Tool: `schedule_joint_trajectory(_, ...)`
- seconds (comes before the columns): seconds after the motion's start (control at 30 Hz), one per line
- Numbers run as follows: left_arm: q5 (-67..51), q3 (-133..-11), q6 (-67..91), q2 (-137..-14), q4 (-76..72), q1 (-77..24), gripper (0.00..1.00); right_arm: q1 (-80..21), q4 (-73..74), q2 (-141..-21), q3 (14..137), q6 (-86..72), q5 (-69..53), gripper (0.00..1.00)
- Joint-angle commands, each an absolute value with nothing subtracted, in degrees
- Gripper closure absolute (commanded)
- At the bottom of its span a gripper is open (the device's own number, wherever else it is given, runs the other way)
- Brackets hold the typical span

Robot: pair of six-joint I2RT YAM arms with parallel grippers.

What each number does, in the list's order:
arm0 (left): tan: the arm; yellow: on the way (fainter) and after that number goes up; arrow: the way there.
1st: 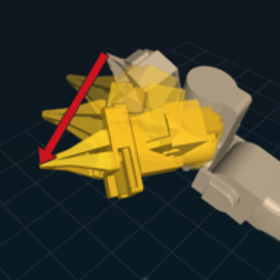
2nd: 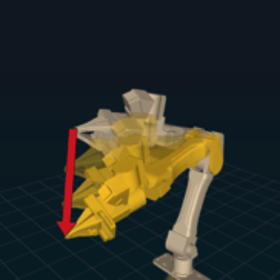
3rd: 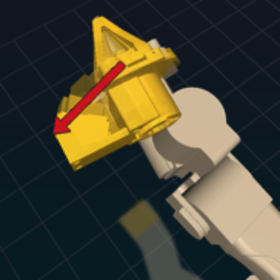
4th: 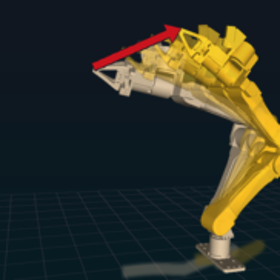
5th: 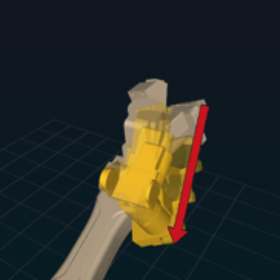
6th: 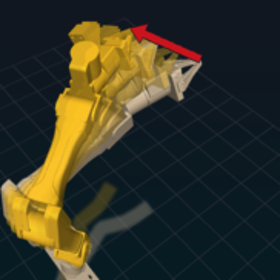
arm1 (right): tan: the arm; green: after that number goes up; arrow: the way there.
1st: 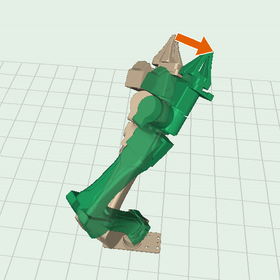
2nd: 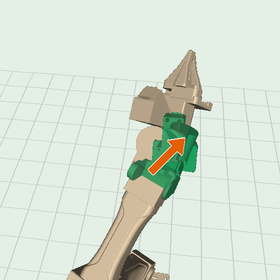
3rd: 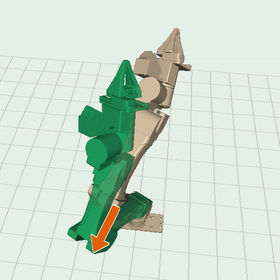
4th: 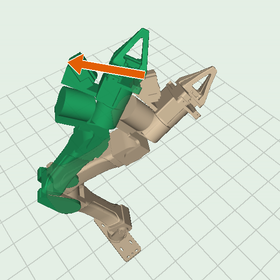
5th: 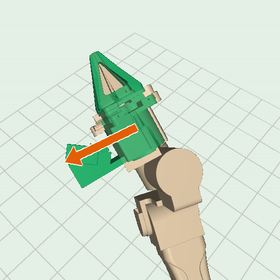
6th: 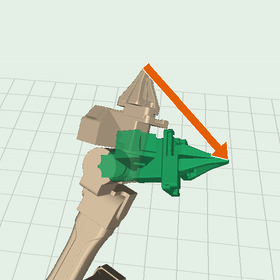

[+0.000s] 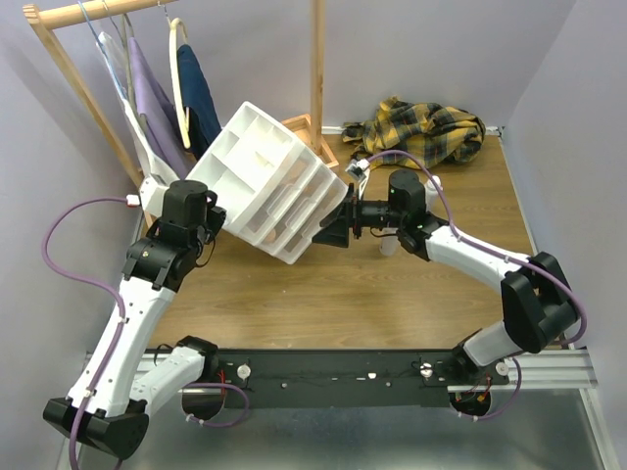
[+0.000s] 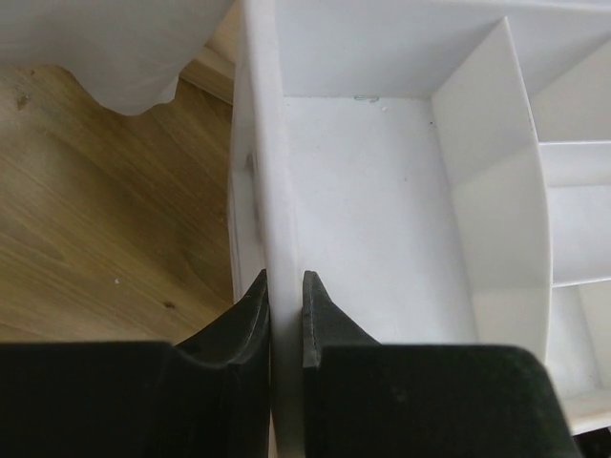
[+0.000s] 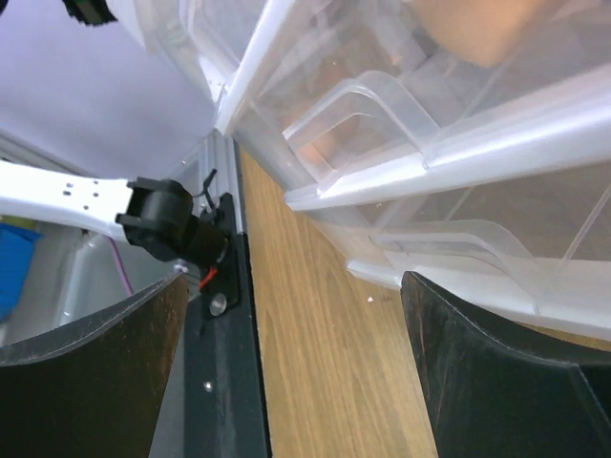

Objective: Organize the makeup
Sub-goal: Open the drawer in the storage box.

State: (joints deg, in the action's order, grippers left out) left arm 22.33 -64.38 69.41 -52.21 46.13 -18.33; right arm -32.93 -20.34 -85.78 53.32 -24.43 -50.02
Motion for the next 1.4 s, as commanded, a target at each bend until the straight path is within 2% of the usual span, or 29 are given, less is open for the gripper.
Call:
schedule_joint_trajectory(0.0,23.29,-67.5,76.46,-48.34,34.45,-17.75,1.0,-33.66,-28.21,-89.03,52.29,-34.18,-47.55,0.0)
schedule_joint_trajectory(0.23,22.85,-66.88,76.73,-47.46,34.37,-16.79,1.0,-35.68,-28.56,-90.35,52.21,-35.06,-43.33,0.0)
schedule_joint_trajectory(0.83,18.63,-64.16,77.69,-47.72,32.61,-16.08,1.0,-35.95,-57.81,-95.54,45.27,-50.61,-39.55,0.04)
schedule_joint_trajectory(0.93,19.24,-63.81,76.56,-48.16,32.69,-16.08,1.0,-35.86,-66.17,-96.06,43.07,-54.13,-40.6,0.1)
schedule_joint_trajectory(1.03,21.09,-63.37,75.06,-49.04,33.4,-16.0,1.0,-35.86,-70.04,-96.33,42.1,-55.37,-42.18,0.2)
schedule_joint_trajectory(1.17,22.59,-61.88,72.87,-50.36,32.88,-16.08,1.0,-35.86,-72.59,-97.56,41.57,-58.0,-44.29,0.51)
schedule_joint_trajectory(1.27,24.08,-61.87,70.5,-51.59,32.96,-16.0,1.0,-35.86,-75.49,-98.61,41.13,-60.47,-45.78,0.66)
schedule_joint_trajectory(1.37,26.8,-62.22,68.03,-52.21,32.69,-16.0,1.0,-35.95,-76.37,-98.88,41.13,-61.43,-47.19,0.74)
